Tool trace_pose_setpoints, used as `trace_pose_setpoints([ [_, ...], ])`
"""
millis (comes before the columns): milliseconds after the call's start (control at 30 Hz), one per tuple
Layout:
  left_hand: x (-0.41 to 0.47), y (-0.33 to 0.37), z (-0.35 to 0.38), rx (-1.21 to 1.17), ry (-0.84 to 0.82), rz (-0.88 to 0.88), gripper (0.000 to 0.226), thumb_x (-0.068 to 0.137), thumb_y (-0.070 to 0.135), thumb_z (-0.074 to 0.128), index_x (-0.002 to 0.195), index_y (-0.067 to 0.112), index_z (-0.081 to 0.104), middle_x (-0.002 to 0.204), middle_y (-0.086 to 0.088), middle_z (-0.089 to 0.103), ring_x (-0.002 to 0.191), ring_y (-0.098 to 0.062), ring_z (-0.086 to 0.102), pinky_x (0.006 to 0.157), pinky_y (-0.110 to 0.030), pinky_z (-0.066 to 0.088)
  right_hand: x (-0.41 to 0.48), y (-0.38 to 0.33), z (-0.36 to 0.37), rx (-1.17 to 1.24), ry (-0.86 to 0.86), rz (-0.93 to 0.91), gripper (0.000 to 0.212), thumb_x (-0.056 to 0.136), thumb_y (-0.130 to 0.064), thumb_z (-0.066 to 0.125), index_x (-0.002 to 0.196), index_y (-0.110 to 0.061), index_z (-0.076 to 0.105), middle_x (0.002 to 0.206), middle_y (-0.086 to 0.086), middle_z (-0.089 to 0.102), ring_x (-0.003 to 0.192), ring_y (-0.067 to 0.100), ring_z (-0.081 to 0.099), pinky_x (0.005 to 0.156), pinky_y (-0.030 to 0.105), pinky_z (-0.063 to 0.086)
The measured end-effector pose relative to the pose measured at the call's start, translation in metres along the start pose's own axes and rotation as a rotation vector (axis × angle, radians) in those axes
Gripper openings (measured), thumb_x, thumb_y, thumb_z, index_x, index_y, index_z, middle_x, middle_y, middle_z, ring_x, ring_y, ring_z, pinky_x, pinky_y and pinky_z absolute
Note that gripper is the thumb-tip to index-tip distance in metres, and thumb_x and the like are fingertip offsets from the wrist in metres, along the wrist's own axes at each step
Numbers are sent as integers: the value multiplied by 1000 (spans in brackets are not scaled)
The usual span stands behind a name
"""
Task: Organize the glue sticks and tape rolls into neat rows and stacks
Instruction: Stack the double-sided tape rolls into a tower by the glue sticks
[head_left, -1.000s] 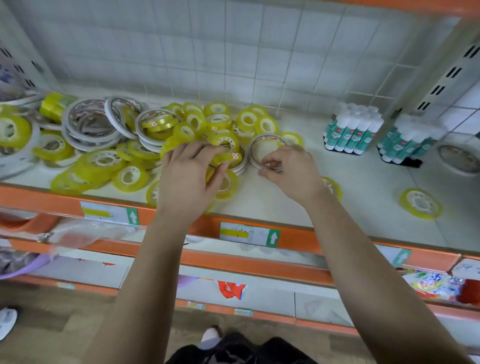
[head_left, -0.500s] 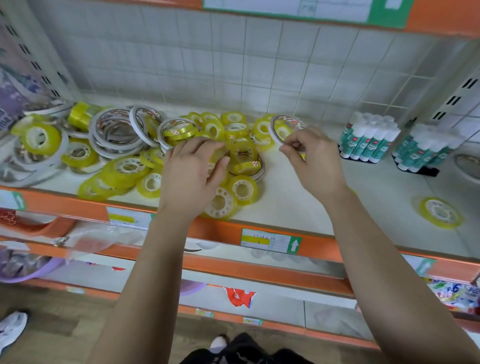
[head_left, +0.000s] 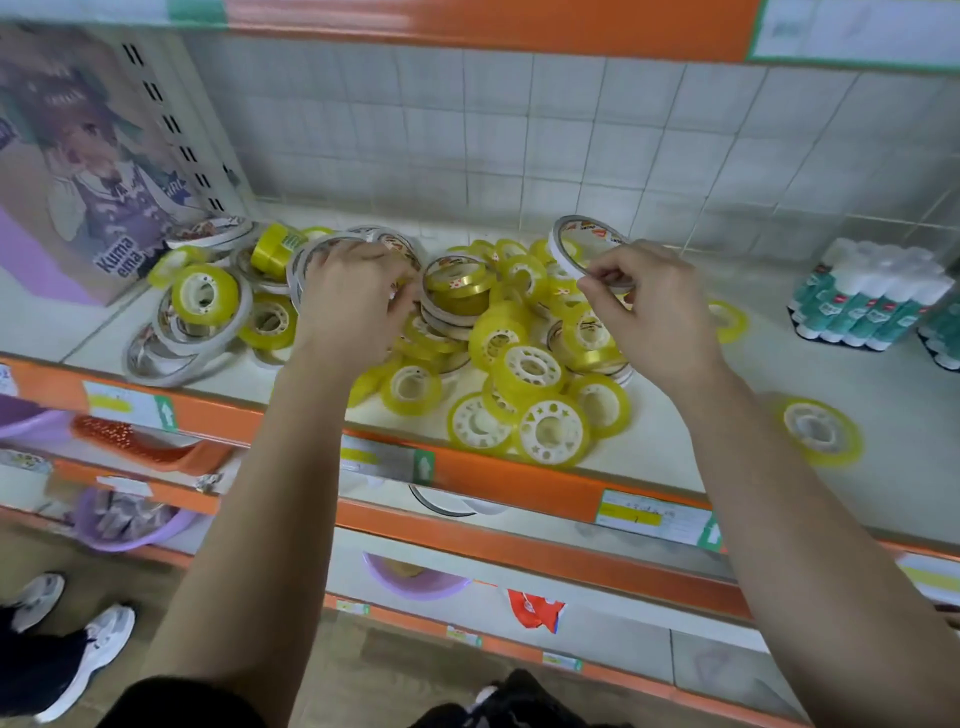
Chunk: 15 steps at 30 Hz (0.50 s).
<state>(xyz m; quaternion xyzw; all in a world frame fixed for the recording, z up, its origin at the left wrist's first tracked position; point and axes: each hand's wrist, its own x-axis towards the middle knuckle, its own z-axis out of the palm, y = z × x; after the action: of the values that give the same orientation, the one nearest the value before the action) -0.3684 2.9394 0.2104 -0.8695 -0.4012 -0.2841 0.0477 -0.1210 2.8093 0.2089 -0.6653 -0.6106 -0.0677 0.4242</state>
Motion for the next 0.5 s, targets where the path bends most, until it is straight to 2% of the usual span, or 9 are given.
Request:
trace_pose_setpoints([
  [200, 4, -20, 8, 9, -39, 65, 6, 80, 19, 76, 78, 13, 76, 85, -3, 70, 102, -35, 58, 91, -47, 41, 5, 2, 11, -4, 3, 14, 13, 88, -20, 67, 93, -8, 71, 88, 2, 65, 85, 22, 62, 75, 29, 49],
  [400, 6, -25, 12, -9, -81, 88, 17, 74, 23, 83, 87, 14, 78, 92, -2, 69, 106, -33, 56, 91, -49, 40, 6, 3, 16, -12, -17, 25, 10, 88, -17, 67, 92, -8, 71, 86, 0, 63, 80, 12, 56, 73, 6, 38],
  [500, 8, -25, 13, -7, -108, 74, 19, 76, 25, 81, 91, 14, 79, 95, -3, 67, 112, -35, 52, 95, -50, 37, 6, 4, 16, -4, -16, 30, 9, 89, -16, 68, 92, -8, 71, 86, -3, 61, 80, 9, 56, 73, 1, 37],
])
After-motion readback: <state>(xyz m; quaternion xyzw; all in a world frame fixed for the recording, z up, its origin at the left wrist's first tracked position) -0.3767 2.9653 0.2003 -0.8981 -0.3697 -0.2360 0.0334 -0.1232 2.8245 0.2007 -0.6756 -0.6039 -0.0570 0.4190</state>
